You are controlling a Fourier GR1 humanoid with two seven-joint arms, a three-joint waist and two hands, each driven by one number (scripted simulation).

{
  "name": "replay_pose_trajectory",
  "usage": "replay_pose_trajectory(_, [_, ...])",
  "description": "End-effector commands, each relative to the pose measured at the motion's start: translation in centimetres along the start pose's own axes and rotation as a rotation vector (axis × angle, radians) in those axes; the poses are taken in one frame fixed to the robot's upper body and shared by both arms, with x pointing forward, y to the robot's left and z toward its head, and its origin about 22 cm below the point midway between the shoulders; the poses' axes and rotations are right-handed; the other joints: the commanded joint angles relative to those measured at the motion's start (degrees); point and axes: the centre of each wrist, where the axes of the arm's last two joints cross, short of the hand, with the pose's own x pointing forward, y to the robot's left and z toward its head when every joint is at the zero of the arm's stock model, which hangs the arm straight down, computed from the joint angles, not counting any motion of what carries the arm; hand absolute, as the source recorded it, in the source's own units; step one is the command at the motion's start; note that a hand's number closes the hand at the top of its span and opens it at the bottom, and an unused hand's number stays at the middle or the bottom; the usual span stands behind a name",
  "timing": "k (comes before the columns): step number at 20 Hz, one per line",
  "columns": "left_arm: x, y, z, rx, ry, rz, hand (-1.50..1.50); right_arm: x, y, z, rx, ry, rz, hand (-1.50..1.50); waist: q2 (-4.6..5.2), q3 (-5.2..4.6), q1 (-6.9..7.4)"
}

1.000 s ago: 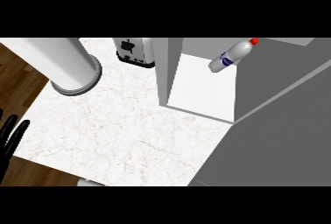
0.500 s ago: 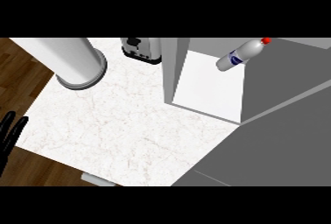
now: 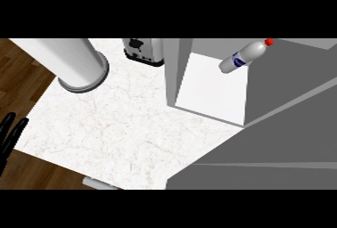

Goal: Pick up the bottled water, place it into the cabinet and close the cabinet

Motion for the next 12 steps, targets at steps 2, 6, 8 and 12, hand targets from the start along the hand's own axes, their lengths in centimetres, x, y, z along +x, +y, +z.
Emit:
replay_pose_trajectory(2, [0.0, 0.4, 0.1, 0.008, 0.011, -0.002, -1.50, -0.6, -2.3, -2.8, -0.066, 0.085, 0.052, 1.50, -0.30, 0.10, 0.12])
replay_pose_trajectory(6, [-0.2, 0.5, 0.1, 0.013, 0.006, 0.005, -1.50, -1.2, -4.5, -5.0, -0.090, 0.152, 0.056, 1.50, -0.55, 0.25, -0.76])
replay_pose_trajectory(8, [0.1, 0.7, 0.0, 0.006, 0.015, 0.001, -1.50, -1.0, -5.7, -6.2, -0.120, 0.158, 0.064, 1.50, -0.62, 0.29, -0.15])
replay_pose_trajectory(12, [0.3, 1.3, 0.2, 0.024, 0.006, -0.007, -1.50, -1.2, -7.4, -9.7, -0.146, 0.217, 0.026, 1.50, -0.98, 0.41, -0.58])
